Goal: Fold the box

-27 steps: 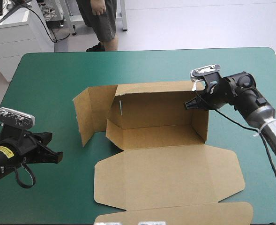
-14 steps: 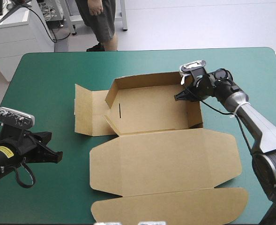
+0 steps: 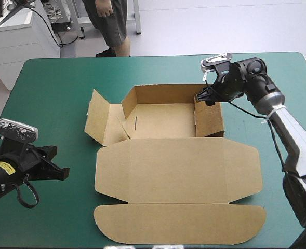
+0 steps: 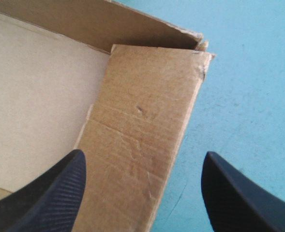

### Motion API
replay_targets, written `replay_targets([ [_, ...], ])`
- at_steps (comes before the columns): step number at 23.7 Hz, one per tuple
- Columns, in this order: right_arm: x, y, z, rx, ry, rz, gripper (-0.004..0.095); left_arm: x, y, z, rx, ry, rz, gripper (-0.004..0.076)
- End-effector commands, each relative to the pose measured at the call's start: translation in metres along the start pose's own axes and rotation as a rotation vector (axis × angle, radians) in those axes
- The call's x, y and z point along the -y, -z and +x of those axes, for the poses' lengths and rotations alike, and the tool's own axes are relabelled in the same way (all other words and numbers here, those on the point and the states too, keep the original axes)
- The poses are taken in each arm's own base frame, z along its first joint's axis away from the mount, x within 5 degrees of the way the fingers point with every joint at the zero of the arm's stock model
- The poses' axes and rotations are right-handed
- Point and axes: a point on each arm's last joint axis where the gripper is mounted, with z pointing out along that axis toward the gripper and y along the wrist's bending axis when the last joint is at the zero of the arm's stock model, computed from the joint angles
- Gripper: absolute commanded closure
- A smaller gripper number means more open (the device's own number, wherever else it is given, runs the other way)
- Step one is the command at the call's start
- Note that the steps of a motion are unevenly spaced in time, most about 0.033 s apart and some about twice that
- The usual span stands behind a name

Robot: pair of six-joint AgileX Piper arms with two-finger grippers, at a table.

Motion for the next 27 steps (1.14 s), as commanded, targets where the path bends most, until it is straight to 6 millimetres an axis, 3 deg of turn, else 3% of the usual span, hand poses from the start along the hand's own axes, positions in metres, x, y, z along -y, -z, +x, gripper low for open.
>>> replay_targets([
  [1,0.002,0.067,-0.005,0.163,0.004,0.017,0.0273,0.0,0.005,-0.01,0.082,0.009,-0.002,0.0733],
  [6,0.003,0.106,0.011,0.143,-0.004,0.017,0.0272,0.0,0.005,-0.01,0.082,0.009,-0.002,0.0733],
  [11,0.003,0.107,0.018,0.073,-0.045,0.013,0.0271,0.0,0.005,-0.01,0.079,0.009,-0.001,0.0733],
  [14,0.002,0.095,0.014,0.057,-0.065,0.01,0.0254,0.0,0.005,-0.01,0.079,0.009,-0.001,0.0733],
  [17,0.002,0.061,0.009,-0.01,-0.089,0.007,0.0154,0.0,0.005,-0.01,0.079,0.009,-0.001,0.0733],
  [18,0.001,0.044,0.006,-0.032,-0.088,0.007,0.0154,0.0,0.005,-0.01,0.077,0.009,-0.001,0.0733],
  [27,0.017,-0.028,0.0,-0.095,-0.178,-0.023,0.0157,0.001,0.005,-0.009,0.073,0.013,0.006,0.0733],
])
